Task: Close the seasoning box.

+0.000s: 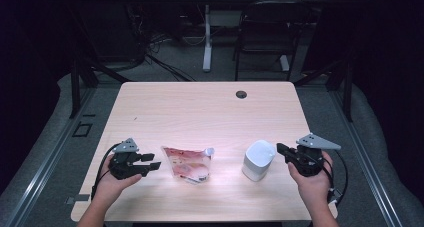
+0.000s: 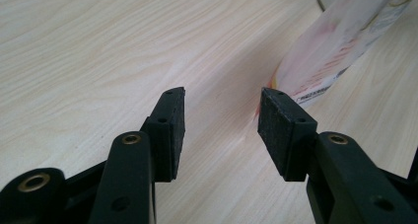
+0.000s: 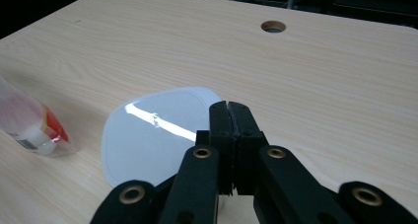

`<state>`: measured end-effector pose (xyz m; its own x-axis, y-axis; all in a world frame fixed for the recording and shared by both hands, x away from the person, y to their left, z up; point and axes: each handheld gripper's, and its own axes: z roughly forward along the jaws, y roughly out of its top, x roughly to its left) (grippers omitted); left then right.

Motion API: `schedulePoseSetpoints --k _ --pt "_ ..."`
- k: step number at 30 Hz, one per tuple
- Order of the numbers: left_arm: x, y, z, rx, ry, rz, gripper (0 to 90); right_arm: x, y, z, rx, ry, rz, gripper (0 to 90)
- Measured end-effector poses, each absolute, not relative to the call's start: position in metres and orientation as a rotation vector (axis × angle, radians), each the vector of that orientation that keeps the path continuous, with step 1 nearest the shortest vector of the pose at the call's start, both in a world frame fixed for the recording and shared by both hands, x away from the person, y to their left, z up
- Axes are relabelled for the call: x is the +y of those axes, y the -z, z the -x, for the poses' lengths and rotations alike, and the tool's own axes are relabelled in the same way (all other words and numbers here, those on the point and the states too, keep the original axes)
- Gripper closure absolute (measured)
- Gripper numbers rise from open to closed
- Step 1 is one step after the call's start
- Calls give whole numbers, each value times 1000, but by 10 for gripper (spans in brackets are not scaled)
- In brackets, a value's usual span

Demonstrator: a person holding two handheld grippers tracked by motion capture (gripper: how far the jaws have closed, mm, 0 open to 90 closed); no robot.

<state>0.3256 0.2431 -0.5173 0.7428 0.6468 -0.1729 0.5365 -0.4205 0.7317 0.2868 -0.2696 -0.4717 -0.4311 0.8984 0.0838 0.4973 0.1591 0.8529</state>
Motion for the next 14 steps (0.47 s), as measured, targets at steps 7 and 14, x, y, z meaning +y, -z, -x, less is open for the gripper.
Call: schedulePoseSetpoints --k 7,14 --pt "246 519 -327 916 -183 -2102 532 -283 491 -278 1938 -1206 -1397 886" --pt "247 522 -328 941 -196 -2088 513 -289 514 -274 1932 -1186 -1465 807"
